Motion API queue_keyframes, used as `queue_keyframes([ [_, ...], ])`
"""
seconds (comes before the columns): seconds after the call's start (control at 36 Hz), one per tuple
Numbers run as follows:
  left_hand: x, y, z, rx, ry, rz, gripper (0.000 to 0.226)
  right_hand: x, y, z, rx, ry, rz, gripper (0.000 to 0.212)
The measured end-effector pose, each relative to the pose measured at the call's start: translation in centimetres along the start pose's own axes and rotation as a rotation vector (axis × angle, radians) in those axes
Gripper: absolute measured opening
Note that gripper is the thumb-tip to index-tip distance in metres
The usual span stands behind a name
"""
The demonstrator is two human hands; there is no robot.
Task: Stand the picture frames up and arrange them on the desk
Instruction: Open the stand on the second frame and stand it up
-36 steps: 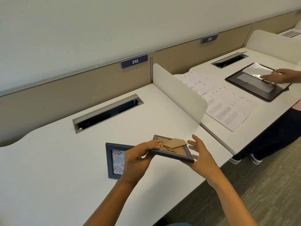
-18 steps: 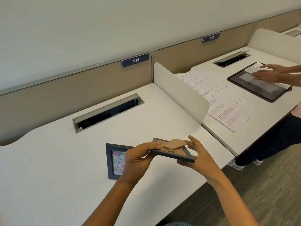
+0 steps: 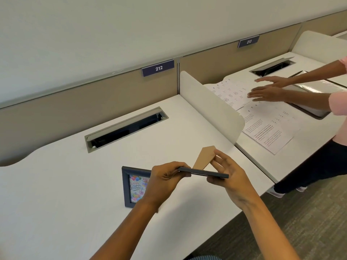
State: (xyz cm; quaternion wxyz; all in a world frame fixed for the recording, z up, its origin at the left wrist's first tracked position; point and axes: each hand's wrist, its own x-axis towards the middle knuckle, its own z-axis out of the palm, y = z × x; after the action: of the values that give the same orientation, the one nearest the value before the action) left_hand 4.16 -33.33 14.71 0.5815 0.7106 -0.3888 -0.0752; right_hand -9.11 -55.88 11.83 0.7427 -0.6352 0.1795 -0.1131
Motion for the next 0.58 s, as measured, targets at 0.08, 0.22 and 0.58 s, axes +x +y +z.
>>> queue_keyframes([
  [0.08, 0.9, -0.2, 0.2, 0.016, -0.039, -0.008, 0.016, 0.0, -0.4, 0.5, -0.016, 0.004, 0.032, 0.090],
  [0.22, 2.7, -0.7, 0.5, 0.014, -0.076, -0.033, 0.018, 0.5, -1.1, 1.1, -0.098, 0.034, 0.066, 0.072],
  [0.58, 8.8, -2.2, 0.3, 0.149, -0.211, -0.307, 0.043, 4.0, -1.1, 2.5, 0.130, 0.164, 0.302, 0.076],
])
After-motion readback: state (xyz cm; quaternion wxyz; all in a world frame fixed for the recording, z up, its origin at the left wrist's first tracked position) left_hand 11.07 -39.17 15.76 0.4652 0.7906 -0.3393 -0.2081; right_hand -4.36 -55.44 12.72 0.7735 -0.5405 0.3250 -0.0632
